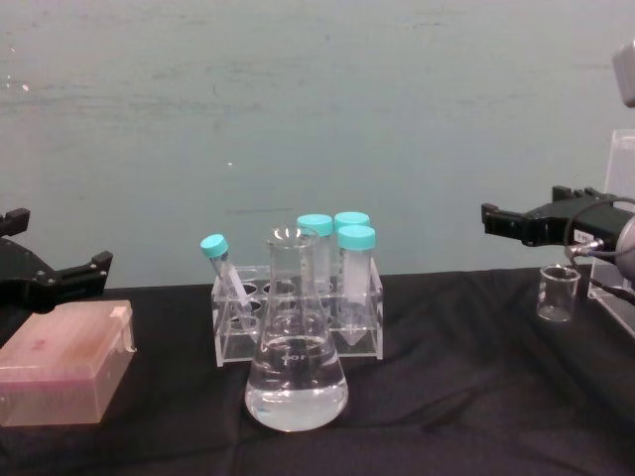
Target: Place the experimental apparatus aside using one hand.
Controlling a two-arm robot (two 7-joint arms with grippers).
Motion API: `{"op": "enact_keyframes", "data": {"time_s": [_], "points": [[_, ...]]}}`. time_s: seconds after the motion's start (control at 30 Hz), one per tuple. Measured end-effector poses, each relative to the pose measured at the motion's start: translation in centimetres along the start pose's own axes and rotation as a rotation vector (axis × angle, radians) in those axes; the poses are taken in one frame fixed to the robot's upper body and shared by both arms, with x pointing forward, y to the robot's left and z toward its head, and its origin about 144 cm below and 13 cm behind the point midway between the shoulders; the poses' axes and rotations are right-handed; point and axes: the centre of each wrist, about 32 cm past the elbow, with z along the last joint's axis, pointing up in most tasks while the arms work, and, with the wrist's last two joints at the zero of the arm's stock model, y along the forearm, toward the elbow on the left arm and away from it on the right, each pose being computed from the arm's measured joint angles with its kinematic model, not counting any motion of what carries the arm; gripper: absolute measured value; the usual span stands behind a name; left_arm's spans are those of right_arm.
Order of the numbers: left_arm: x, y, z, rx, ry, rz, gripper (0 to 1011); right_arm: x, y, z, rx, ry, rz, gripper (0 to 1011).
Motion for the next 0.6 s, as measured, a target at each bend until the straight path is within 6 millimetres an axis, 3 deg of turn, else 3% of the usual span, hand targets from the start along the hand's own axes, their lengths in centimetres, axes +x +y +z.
{"op": "enact_keyframes", "data": {"time_s": [0.6], "points": [[0.0,0.0,0.0,0.0,0.0,0.0,1000,0.4,-2.8,0.8,0.035,-0.04,0.244,1003]]}}
